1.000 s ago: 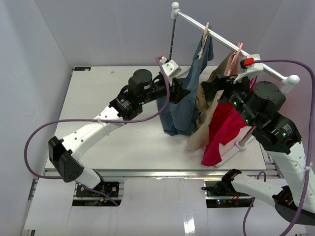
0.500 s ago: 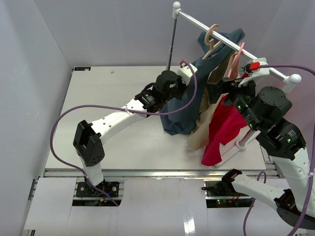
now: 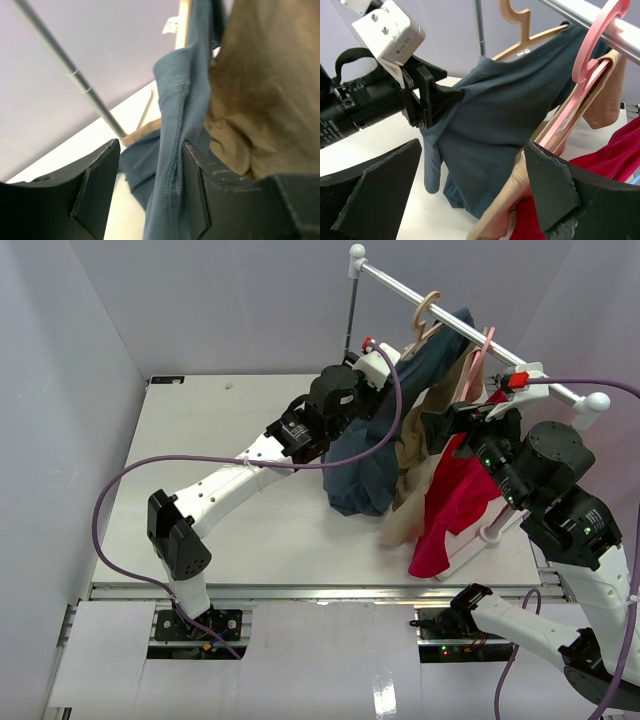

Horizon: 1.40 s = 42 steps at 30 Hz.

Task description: Place the t-shirt on the hanger

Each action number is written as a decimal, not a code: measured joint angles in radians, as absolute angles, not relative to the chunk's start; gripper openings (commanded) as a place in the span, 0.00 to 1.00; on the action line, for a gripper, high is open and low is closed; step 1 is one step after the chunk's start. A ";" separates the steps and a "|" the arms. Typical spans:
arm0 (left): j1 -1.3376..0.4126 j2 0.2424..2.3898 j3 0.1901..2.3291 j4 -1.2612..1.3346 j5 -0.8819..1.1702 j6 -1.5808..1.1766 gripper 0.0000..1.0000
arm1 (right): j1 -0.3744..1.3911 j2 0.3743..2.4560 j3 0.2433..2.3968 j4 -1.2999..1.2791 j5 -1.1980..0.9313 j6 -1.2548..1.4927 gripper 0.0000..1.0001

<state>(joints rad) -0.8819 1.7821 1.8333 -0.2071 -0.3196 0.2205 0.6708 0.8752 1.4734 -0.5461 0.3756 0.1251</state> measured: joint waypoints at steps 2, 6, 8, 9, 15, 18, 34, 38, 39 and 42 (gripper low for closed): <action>-0.878 1.783 1.841 -0.219 -0.349 0.221 0.63 | 0.671 0.874 1.472 -0.546 0.376 0.123 0.90; -0.860 1.789 1.859 -0.259 -0.390 0.220 0.70 | 0.671 0.862 1.464 -0.546 0.376 0.123 0.90; -0.851 1.788 1.860 -0.273 -0.392 0.220 0.75 | 0.671 0.856 1.464 -0.546 0.377 0.122 0.90; -0.848 1.787 1.859 -0.281 -0.388 0.219 0.77 | 0.671 0.855 1.464 -0.546 0.379 0.122 0.90; -0.839 1.635 1.657 -0.308 -0.322 0.169 0.79 | 0.671 0.854 1.463 -0.543 0.385 0.120 0.90; -0.842 1.517 1.535 -0.314 -0.328 0.132 0.79 | 0.671 0.857 1.463 -0.543 0.381 0.121 0.90; -0.840 1.221 1.036 -0.187 -0.326 -0.021 0.74 | 0.671 0.885 1.451 -0.553 0.331 0.127 0.90; -0.837 1.192 0.981 -0.131 -0.254 -0.036 0.74 | 0.671 0.929 1.452 -0.572 0.304 0.126 0.90; -0.837 1.171 0.953 -0.111 -0.223 -0.037 0.73 | 0.671 0.944 1.451 -0.578 0.301 0.127 0.90; -0.837 1.135 0.907 -0.079 -0.150 -0.050 0.72 | 0.671 0.975 1.418 -0.576 0.288 0.127 0.90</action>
